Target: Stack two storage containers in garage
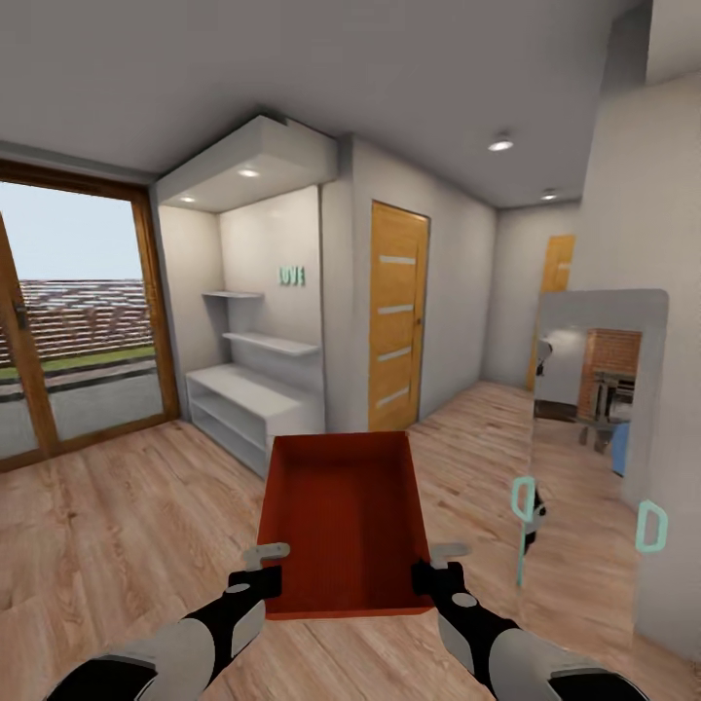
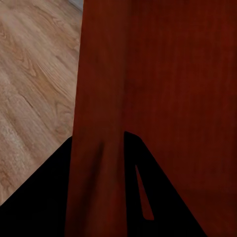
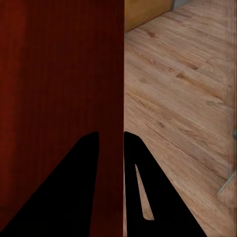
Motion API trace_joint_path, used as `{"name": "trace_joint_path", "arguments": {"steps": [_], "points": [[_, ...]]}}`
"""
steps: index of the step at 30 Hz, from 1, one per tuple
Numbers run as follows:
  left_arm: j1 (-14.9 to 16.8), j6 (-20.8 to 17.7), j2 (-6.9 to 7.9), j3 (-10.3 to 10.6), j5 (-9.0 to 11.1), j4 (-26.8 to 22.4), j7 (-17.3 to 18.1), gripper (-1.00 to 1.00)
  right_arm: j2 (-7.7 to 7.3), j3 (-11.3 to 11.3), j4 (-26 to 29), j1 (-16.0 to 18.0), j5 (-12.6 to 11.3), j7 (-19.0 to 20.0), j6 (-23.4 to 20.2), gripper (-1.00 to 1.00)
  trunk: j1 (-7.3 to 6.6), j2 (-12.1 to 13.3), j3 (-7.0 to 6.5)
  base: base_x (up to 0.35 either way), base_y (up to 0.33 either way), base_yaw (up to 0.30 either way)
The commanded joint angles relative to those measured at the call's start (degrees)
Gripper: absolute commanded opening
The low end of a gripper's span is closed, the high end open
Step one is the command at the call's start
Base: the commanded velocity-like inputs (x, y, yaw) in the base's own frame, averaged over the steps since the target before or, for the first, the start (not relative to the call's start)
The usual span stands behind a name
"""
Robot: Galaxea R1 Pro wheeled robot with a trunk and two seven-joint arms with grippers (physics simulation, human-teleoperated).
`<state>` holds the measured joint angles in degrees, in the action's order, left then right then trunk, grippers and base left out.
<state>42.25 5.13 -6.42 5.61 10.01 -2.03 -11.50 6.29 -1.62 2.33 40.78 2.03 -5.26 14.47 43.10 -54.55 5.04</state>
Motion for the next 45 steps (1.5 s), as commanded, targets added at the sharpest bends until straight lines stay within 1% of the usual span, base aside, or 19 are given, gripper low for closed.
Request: {"name": "trace_joint_path", "arguments": {"steps": [1, 7, 28, 37, 45], "points": [[0.0, 0.2, 0.71, -2.4, 1.0, 0.2, -0.4, -1.0, 0.03, 2.6, 0.1, 0.1, 0.8, -0.4, 1.6, -1.0, 0.04, -0.1, 0.09, 0.324, 0.0, -0.228], [0.0, 0.1, 0.71, -2.4, 1.0, 0.2, -0.4, -1.0, 0.03, 2.6, 0.1, 0.1, 0.6, -0.4, 1.6, -1.0, 0.04, -0.1, 0.09, 0.324, 0.035, -0.231], [0.0, 0.0, 0.71, -2.4, 0.9, 0.2, -0.4, -1.0, 0.03, 2.6, 0.1, 0.1, 0.5, -0.4, 1.6, -1.0, 0.04, -0.1, 0.09, 0.324, 0.11, -0.236], [0.0, 0.1, 0.71, -2.4, 0.9, 0.2, -0.4, -1.0, -0.22, 2.6, 0.1, 0.1, 0.3, -0.3, 1.6, -1.0, 0.04, -0.1, 0.09, 0.324, 0.115, -0.046], [0.0, 0.1, 0.71, -2.4, 0.9, 0.2, -0.4, -1.0, -0.06, 2.6, 0.1, 0.1, 0.3, -0.3, 1.6, -1.0, 0.04, -0.1, 0.09, 0.324, 0.115, 0.0]]}}
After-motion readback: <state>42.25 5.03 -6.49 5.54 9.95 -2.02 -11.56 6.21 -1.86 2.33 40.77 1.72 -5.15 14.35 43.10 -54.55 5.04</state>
